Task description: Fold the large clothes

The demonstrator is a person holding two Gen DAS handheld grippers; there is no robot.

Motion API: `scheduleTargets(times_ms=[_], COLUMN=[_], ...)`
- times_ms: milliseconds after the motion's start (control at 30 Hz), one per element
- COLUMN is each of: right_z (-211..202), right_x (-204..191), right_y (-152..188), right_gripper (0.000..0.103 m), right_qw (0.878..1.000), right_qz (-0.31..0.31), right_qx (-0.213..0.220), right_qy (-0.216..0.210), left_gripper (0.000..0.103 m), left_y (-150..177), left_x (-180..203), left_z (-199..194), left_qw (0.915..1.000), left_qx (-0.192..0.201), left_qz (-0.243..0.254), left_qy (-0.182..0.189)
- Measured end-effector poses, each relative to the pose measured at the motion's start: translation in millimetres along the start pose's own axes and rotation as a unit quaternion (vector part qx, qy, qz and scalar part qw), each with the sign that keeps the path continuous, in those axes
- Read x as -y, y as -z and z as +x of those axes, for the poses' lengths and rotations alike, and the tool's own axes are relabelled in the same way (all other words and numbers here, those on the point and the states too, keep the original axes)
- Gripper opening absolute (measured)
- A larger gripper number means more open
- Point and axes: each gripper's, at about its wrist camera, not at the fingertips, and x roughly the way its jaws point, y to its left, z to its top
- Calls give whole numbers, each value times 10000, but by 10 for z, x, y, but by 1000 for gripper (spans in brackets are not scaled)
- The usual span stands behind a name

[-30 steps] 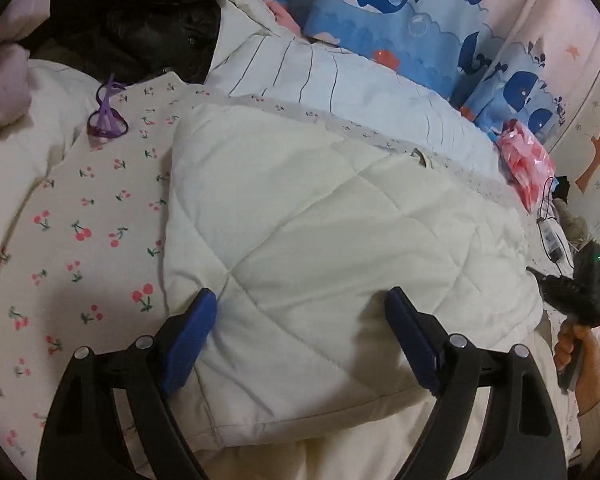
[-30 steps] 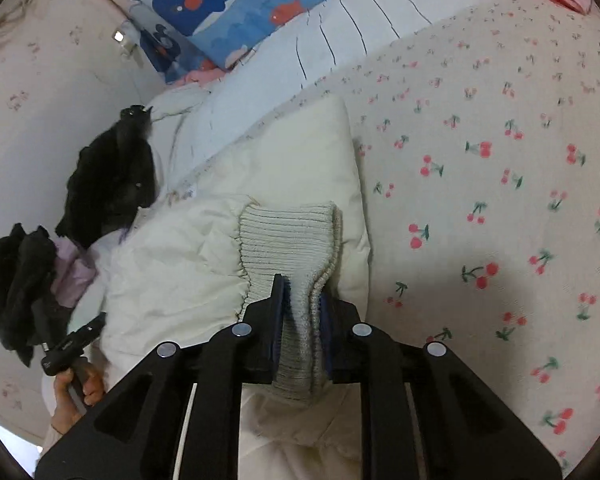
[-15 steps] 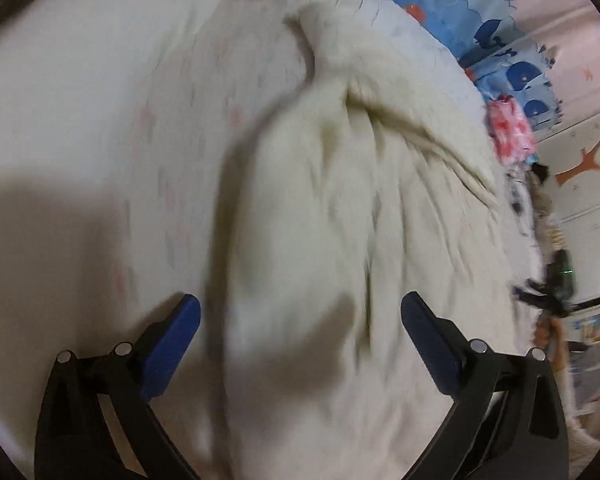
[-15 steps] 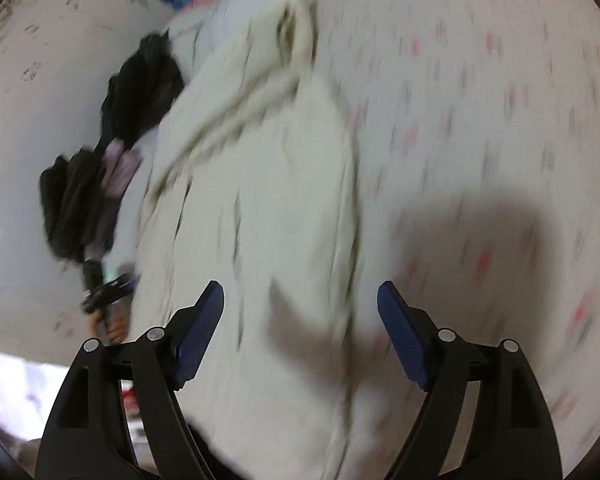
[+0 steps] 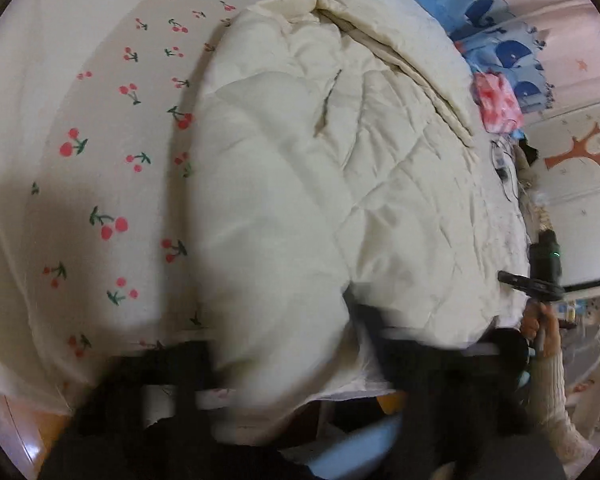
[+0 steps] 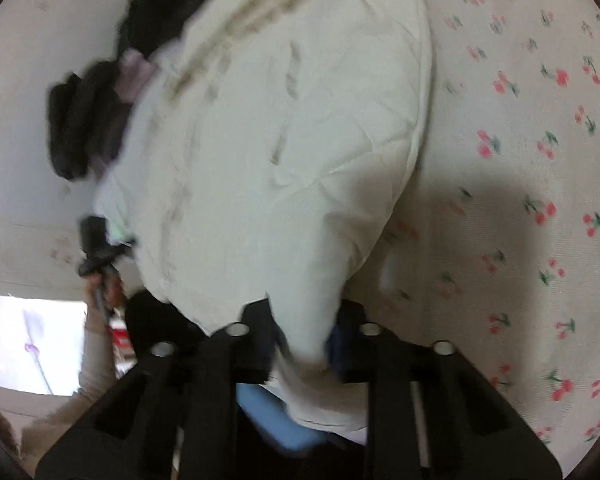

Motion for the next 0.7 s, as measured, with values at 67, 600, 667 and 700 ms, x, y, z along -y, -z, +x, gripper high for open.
scheduleTargets(times_ms=[67, 600, 667, 700], right_z=[-116, -1312, -1102, -1039], right_x=[-169, -843, -395, -210], right_y=[-3, 1404, 1671, 1738], right_gripper=[12, 49, 61, 61], right_qw=[9989, 9902, 9967, 9980], right_qz=[-108, -1097, -642, -407], right_qx=[407, 660, 336, 279], right_qy=[-205, -554, -377, -406], left_gripper=[18, 36, 53, 53], left_y=[-39, 1062, 1218, 1289], left_x=[95, 541, 238, 68], left_z=[-161, -1386, -1116, -1028], left_qw=[9995, 9838, 9871, 9885], left_qx=[288, 541, 142, 109], left_qz=[47, 948, 704, 520], left_qy=[73, 1425, 1433, 1417])
